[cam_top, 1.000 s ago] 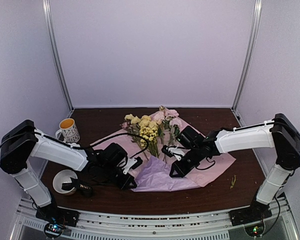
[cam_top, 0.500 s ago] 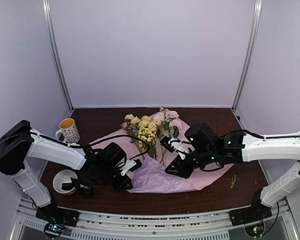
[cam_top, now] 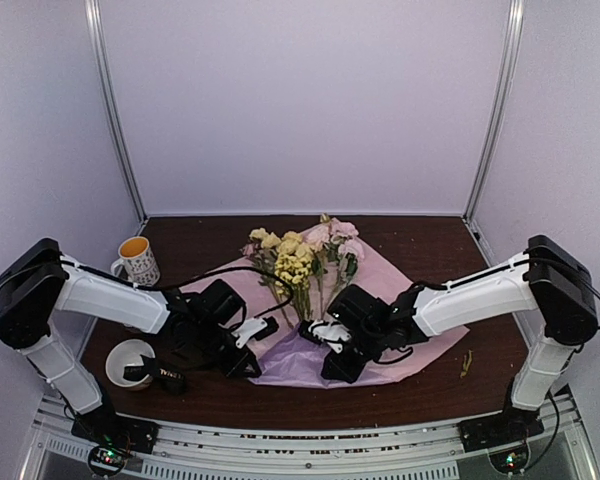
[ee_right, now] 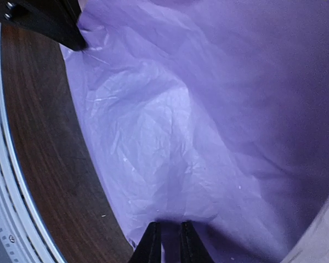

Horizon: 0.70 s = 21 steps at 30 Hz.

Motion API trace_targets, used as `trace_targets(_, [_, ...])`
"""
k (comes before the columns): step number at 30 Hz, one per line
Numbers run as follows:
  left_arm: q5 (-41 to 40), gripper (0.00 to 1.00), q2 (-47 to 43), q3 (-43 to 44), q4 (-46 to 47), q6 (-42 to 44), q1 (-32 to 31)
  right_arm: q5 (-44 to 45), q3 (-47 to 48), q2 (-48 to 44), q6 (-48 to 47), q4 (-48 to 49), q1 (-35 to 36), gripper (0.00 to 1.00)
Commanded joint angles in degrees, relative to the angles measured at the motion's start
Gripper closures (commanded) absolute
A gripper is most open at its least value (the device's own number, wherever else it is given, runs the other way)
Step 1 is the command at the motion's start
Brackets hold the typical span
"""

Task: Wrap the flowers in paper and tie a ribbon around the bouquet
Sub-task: Adjust the 1/4-folded wrapping paper at the center of the board.

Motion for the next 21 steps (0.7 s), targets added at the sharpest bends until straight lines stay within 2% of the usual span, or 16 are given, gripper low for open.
trace_targets(1, [3.11, 0.95, 1.23, -1.95, -0.63, 0.29, 2.27, 2.22, -2.05, 3.3, -0.25, 2.49, -0.19, 0.88])
trace_targets(8, [3.87, 0.86, -4.57, -5.07, 4.65, -4.61, 2.55, 4.58, -4.05, 0.29, 2.49, 0.41, 0.2, 0.9])
trace_targets(12, [4.93, 0.91, -1.17, -4.93, 5.78, -6.23, 2.51, 3.26, 0.7, -3.77, 3.37, -2.31, 2.95, 0.9])
trace_targets(16, [6.55, 0.92, 0.94, -4.57, 6.6, -6.29, 2.55, -7.15, 1.06, -5.09, 16.08, 9.46, 5.43, 0.9])
trace_targets(19, [4.62, 0.92, 1.02, -3.94, 4.87, -5.92, 2.64, -6.45, 0.21, -3.26, 25.58, 14.88, 5.93, 0.9])
trace_targets(21, [3.76, 0.92, 1.03, -3.51, 3.92, -5.42, 2.64, -5.55, 0.57, -0.79, 27.88, 15.03, 5.95, 0.91])
